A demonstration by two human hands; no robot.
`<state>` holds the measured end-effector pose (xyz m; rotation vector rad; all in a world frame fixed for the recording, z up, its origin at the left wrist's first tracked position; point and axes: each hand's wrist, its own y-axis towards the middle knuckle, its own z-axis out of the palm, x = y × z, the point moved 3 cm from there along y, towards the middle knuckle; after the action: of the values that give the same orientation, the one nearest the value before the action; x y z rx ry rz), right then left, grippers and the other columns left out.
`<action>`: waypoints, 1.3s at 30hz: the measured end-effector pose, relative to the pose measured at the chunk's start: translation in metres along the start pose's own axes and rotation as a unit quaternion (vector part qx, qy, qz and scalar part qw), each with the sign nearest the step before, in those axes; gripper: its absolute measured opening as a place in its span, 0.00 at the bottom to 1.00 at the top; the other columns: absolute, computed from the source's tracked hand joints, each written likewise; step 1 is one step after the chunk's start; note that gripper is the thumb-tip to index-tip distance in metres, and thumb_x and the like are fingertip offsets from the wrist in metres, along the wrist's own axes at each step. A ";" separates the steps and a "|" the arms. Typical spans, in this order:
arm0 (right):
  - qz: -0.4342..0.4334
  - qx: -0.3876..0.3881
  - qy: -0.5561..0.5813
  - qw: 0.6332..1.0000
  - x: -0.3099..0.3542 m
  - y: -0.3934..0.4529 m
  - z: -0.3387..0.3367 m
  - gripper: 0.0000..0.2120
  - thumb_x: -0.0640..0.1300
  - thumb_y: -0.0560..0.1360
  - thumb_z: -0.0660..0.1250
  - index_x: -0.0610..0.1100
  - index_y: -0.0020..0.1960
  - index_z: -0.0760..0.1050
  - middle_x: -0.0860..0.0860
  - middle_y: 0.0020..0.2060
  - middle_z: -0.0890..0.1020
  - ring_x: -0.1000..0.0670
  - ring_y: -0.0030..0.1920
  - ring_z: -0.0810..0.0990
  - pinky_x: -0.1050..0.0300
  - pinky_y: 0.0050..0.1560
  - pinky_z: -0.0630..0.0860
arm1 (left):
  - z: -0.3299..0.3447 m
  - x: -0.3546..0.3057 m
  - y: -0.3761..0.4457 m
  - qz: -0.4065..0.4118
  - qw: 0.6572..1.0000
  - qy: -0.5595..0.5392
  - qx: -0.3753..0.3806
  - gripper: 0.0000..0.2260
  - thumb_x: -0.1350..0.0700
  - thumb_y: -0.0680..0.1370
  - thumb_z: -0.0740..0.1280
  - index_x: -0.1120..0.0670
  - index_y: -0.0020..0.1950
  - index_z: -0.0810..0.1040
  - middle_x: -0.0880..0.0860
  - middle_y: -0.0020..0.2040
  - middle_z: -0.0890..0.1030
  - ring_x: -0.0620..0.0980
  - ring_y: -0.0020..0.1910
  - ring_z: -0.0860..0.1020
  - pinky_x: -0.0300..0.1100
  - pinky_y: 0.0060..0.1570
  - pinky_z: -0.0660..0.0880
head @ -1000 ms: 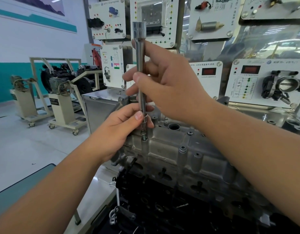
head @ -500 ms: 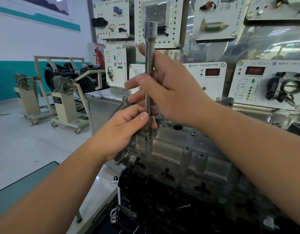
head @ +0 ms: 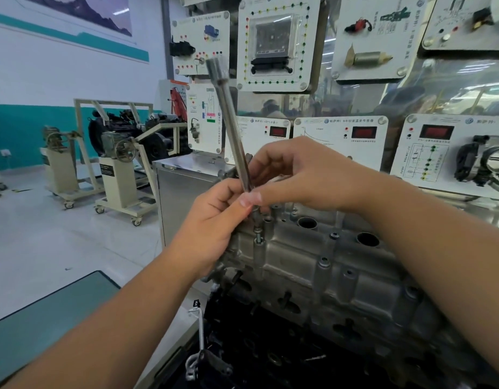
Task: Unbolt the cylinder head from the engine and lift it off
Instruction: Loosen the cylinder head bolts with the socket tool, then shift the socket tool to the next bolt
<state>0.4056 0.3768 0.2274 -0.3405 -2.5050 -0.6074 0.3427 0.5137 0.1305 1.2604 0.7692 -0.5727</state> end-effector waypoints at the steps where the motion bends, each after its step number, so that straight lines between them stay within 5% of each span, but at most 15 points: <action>1: 0.008 0.015 0.006 1.000 -0.003 0.001 -0.002 0.13 0.41 0.70 0.79 0.45 0.52 0.80 0.51 0.45 0.87 0.50 0.48 0.86 0.53 0.54 0.83 | -0.001 0.000 0.002 0.006 1.000 -0.012 -0.008 0.06 0.42 0.73 0.74 0.43 0.45 0.85 0.48 0.42 0.84 0.46 0.42 0.80 0.42 0.45 0.78; 4: 0.046 0.080 -0.023 0.995 -0.013 0.001 0.003 0.17 0.41 0.70 0.79 0.45 0.56 0.79 0.50 0.48 0.87 0.50 0.50 0.86 0.47 0.60 0.80 | -0.003 -0.008 0.012 0.023 0.998 -0.042 -0.037 0.07 0.51 0.77 0.69 0.42 0.42 0.85 0.47 0.39 0.83 0.44 0.38 0.79 0.41 0.41 0.75; 7: 0.055 0.131 -0.074 0.987 -0.017 0.001 0.014 0.16 0.44 0.70 0.80 0.46 0.56 0.81 0.54 0.47 0.87 0.58 0.49 0.85 0.61 0.59 0.78 | -0.005 -0.016 0.024 0.021 0.997 -0.041 -0.055 0.09 0.53 0.78 0.66 0.46 0.41 0.83 0.49 0.38 0.83 0.44 0.33 0.75 0.36 0.35 0.73; 9: 0.037 0.132 -0.135 0.981 -0.015 0.001 0.020 0.14 0.47 0.70 0.79 0.49 0.55 0.82 0.57 0.46 0.86 0.63 0.47 0.82 0.72 0.51 0.74 | -0.007 -0.018 0.030 0.004 0.998 -0.017 -0.067 0.05 0.51 0.78 0.66 0.50 0.44 0.79 0.49 0.38 0.83 0.43 0.31 0.73 0.35 0.33 0.73; 15: -0.008 0.113 -0.214 0.970 -0.013 0.002 0.026 0.09 0.48 0.72 0.78 0.51 0.52 0.85 0.61 0.42 0.83 0.61 0.46 0.79 0.70 0.48 0.72 | -0.001 -0.011 0.046 -0.047 0.995 -0.014 -0.093 0.08 0.50 0.79 0.66 0.51 0.43 0.76 0.49 0.36 0.82 0.45 0.30 0.72 0.40 0.35 0.70; 18: -0.014 0.063 -0.127 0.990 -0.008 0.001 0.017 0.06 0.42 0.71 0.79 0.48 0.46 0.85 0.57 0.37 0.85 0.60 0.40 0.82 0.70 0.46 0.76 | 0.004 -0.001 0.050 -0.078 0.989 -0.055 -0.109 0.09 0.54 0.84 0.63 0.52 0.44 0.76 0.53 0.36 0.79 0.50 0.35 0.74 0.47 0.42 0.73; 21: -0.047 -0.051 0.003 0.998 -0.005 0.000 -0.006 0.07 0.40 0.70 0.80 0.49 0.43 0.84 0.54 0.36 0.86 0.59 0.36 0.83 0.65 0.42 0.80 | 0.004 0.005 0.054 -0.090 0.988 -0.059 -0.107 0.07 0.53 0.83 0.63 0.56 0.50 0.76 0.59 0.47 0.77 0.56 0.46 0.75 0.54 0.50 0.72; 26: -0.010 -0.159 0.135 0.978 -0.021 0.005 -0.018 0.12 0.49 0.65 0.78 0.43 0.43 0.83 0.51 0.32 0.85 0.54 0.34 0.82 0.56 0.42 0.82 | 0.006 0.012 0.065 -0.108 0.988 0.002 -0.107 0.05 0.55 0.85 0.62 0.52 0.51 0.75 0.45 0.31 0.78 0.44 0.27 0.71 0.38 0.30 0.70; 31: 0.069 -0.145 0.097 0.982 -0.035 0.006 -0.004 0.02 0.40 0.75 0.75 0.42 0.45 0.83 0.51 0.31 0.85 0.55 0.33 0.83 0.55 0.41 0.83 | 0.007 0.018 0.071 -0.133 0.986 0.030 -0.091 0.07 0.53 0.85 0.61 0.51 0.49 0.75 0.45 0.30 0.76 0.42 0.27 0.71 0.38 0.28 0.70; 39: 0.157 -0.194 0.043 0.967 -0.013 -0.034 -0.017 0.05 0.42 0.74 0.76 0.41 0.43 0.83 0.48 0.31 0.85 0.54 0.33 0.84 0.61 0.36 0.81 | 0.009 0.024 0.074 -0.142 0.985 0.083 -0.045 0.06 0.53 0.84 0.62 0.51 0.49 0.76 0.45 0.32 0.76 0.40 0.25 0.70 0.35 0.25 0.67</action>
<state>0.4120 0.3379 0.2215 -0.8181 -2.1744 -0.9557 0.4151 0.5222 0.1588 1.1311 1.1144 -0.6596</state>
